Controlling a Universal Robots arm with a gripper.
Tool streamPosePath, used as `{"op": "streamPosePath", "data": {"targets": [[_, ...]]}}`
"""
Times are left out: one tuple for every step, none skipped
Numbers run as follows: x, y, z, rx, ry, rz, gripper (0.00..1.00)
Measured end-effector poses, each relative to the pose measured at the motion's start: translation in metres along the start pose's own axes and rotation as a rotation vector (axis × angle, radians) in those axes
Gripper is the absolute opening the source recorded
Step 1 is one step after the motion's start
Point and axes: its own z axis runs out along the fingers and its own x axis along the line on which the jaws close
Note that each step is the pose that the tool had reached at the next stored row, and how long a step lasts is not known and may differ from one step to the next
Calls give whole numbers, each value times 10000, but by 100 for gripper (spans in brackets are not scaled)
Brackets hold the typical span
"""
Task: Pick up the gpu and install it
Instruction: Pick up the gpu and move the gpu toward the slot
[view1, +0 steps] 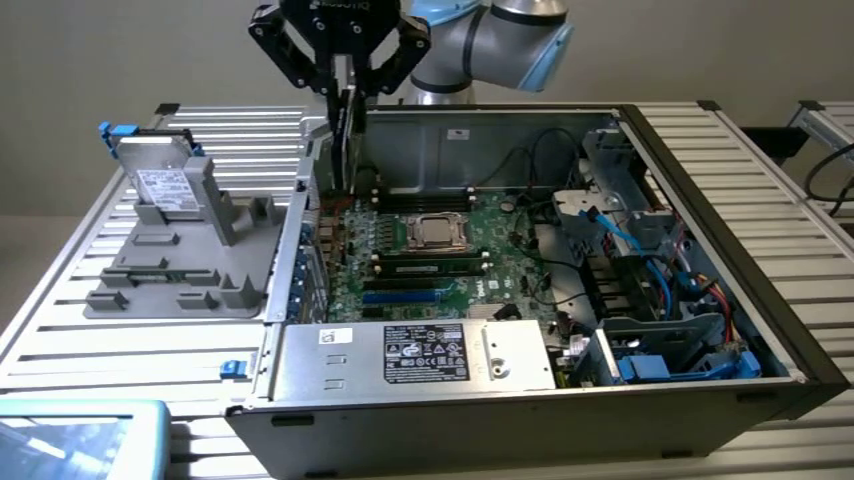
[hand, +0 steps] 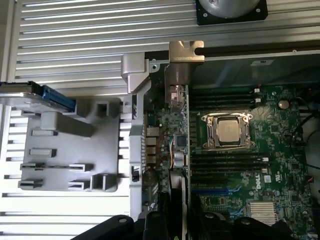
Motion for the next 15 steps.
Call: {"op": "streamPosePath", "data": {"targets": [[-46, -4, 13, 2, 1, 0, 28], [-92, -7, 28, 2, 1, 0, 28], [-139, -11, 43, 2, 1, 0, 28], [-187, -15, 57, 2, 1, 0, 28], [-233, -19, 71, 3, 1, 0, 28], [-279, -23, 86, 2, 1, 0, 28], [-323, -26, 100, 1, 1, 1, 28], [-371, -28, 115, 2, 1, 0, 28], [-420, -30, 131, 2, 1, 1, 28], [-468, -33, 146, 1, 0, 0, 28], [-514, -35, 161, 1, 1, 0, 28], [-558, -37, 176, 1, 0, 0, 28], [-604, -38, 190, 1, 0, 0, 28], [-653, -40, 206, 2, 1, 0, 28], [-698, -41, 220, 3, 1, 0, 28]]}}
